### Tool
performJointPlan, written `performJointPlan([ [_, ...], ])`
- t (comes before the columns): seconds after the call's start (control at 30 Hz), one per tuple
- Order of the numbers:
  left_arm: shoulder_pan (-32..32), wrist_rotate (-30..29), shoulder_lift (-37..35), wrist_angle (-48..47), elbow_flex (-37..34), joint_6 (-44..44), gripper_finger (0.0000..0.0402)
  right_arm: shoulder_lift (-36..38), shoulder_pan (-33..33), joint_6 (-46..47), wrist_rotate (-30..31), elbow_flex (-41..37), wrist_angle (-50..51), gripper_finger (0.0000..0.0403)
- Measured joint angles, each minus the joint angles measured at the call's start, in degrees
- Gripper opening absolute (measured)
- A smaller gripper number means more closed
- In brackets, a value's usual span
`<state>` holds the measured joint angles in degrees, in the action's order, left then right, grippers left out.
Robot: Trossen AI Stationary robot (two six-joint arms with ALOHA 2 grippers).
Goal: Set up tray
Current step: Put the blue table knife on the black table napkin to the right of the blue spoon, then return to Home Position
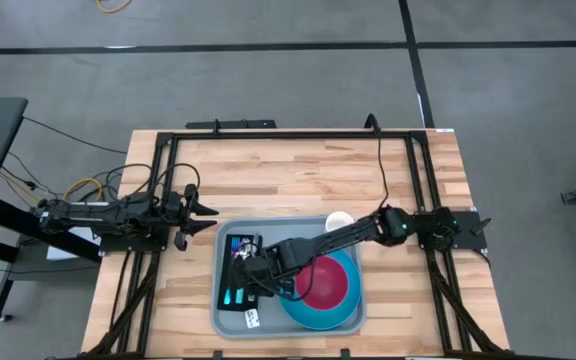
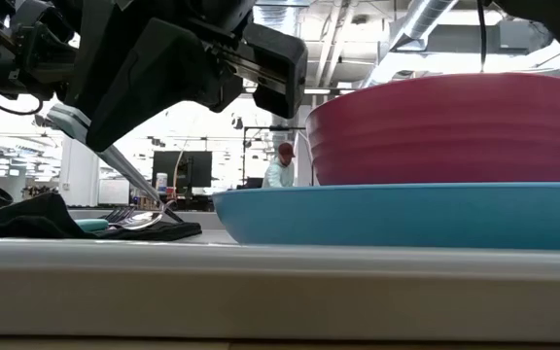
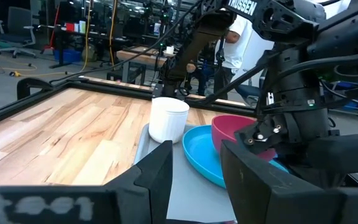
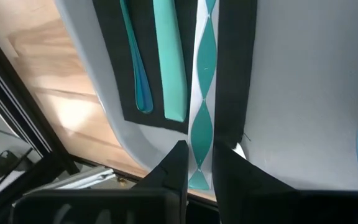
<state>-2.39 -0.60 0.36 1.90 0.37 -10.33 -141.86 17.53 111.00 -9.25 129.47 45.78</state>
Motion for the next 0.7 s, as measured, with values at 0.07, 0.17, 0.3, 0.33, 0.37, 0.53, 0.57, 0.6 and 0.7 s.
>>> performJointPlan([
  [0.07,0.00,-0.02,0.00,0.01,0.01,0.03,0.0122,0.02,-0.30,0.00,-0.05,0.00,0.00,0.0048],
  [0.17,0.00,0.00,0.00,0.02,0.02,0.16,0.0122,0.02,-0.81,-0.27,0.08,0.00,-0.21,0.0057],
  [0.3,0.00,0.00,0.00,0.01,0.01,-0.02,0.0122,0.02,-1.27,-1.81,0.10,0.00,-2.58,0.0069],
  [0.33,0.00,0.00,0.00,0.00,0.00,0.08,0.0122,0.04,-1.23,-1.84,0.12,0.00,-2.84,0.0071],
  [0.37,0.00,0.00,0.00,0.00,0.00,0.11,0.0122,0.04,-1.21,-1.89,0.12,0.00,-2.86,0.0072],
  [0.53,0.00,0.00,0.00,0.00,0.00,0.01,0.0122,0.04,-1.18,-1.77,0.14,0.00,-2.71,0.0075],
  [0.57,0.00,0.00,0.00,0.00,0.00,0.11,0.0122,0.04,-1.18,-1.30,0.16,0.00,-2.44,0.0074],
  [0.6,0.00,0.00,0.00,0.00,0.00,0.13,0.0122,0.04,-1.12,-0.83,0.21,0.00,-2.06,0.0073],
  [0.7,0.00,0.00,0.00,0.00,0.00,-0.04,0.0122,0.04,-0.77,0.00,0.62,0.00,-1.56,0.0066],
])
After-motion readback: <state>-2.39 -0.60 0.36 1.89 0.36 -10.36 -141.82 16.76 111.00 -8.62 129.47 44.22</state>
